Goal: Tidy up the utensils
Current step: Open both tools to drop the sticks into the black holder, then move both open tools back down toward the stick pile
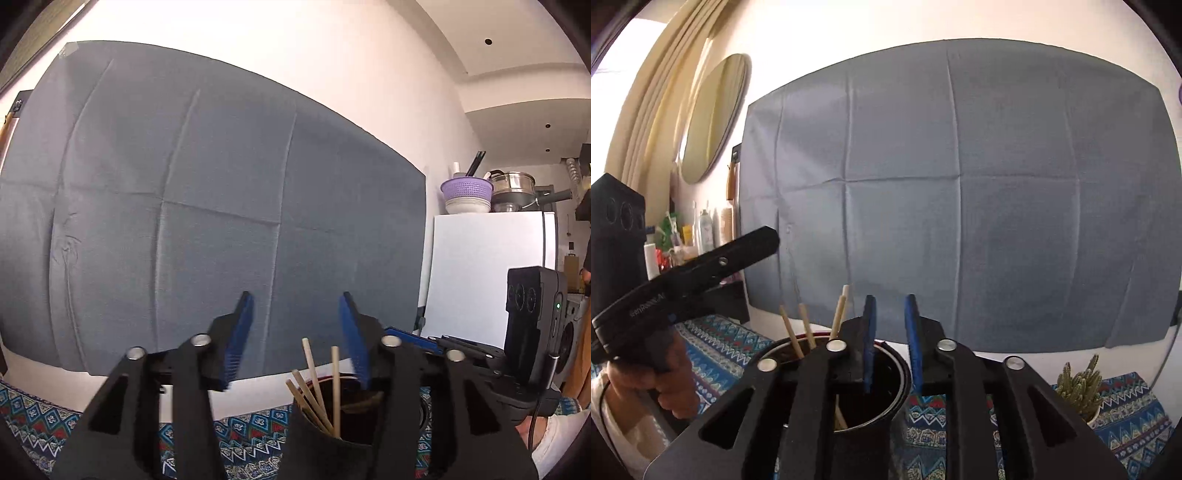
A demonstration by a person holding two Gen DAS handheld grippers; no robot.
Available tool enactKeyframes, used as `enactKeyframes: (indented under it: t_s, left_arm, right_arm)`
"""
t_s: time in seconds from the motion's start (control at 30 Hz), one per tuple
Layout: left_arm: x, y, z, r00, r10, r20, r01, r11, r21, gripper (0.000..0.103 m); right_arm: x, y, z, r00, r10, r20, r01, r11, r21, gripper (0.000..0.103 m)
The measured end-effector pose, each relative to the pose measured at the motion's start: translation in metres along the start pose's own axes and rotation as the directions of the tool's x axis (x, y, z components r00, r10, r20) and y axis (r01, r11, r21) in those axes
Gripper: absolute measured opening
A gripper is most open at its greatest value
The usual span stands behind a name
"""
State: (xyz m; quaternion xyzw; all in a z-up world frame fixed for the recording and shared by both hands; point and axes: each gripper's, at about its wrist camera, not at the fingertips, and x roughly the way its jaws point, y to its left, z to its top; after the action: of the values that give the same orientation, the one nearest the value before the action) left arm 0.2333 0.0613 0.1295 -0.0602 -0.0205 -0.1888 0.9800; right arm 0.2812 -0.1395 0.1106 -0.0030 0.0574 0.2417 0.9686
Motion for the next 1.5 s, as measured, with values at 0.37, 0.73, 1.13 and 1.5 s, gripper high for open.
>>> enactKeyframes:
  t_s: [0.37,0.73,1.13,1.5]
  left_arm:
    - [-0.019,-0.003,0.03,0.989,0.146,-0.032,-0.143,0.987,0.079,0.097]
    - [-0.051,-0.026,0.038,0.909,0.383,-0.163,-0.346,0.913,0.217,0.097]
    - [-0.086,-0.05,0.0,0.842,0.332,-0.425,-0.253,0.939,0.232,0.097]
    - [-0.097,-0.069,-0.071,0.721,0.259,-0.642,-0.16,0.965,0.21,0.097]
  right_arm:
    - [-0.002,-0.004,0.01,0.996,-0.076,-0.054,0.076,0.997,-0.008,0.091]
    - [-0.013,0.014,0.006,0.944,-0.215,-0.252,0.169,0.967,-0.192,0.093]
    - [-0.075,0.021,0.003,0.934,-0.2,-0.294,0.164,0.976,-0.143,0.095]
    - [-0.105,0.039,-0.053,0.873,-0.173,-0.456,0.114,0.982,-0.154,0.095]
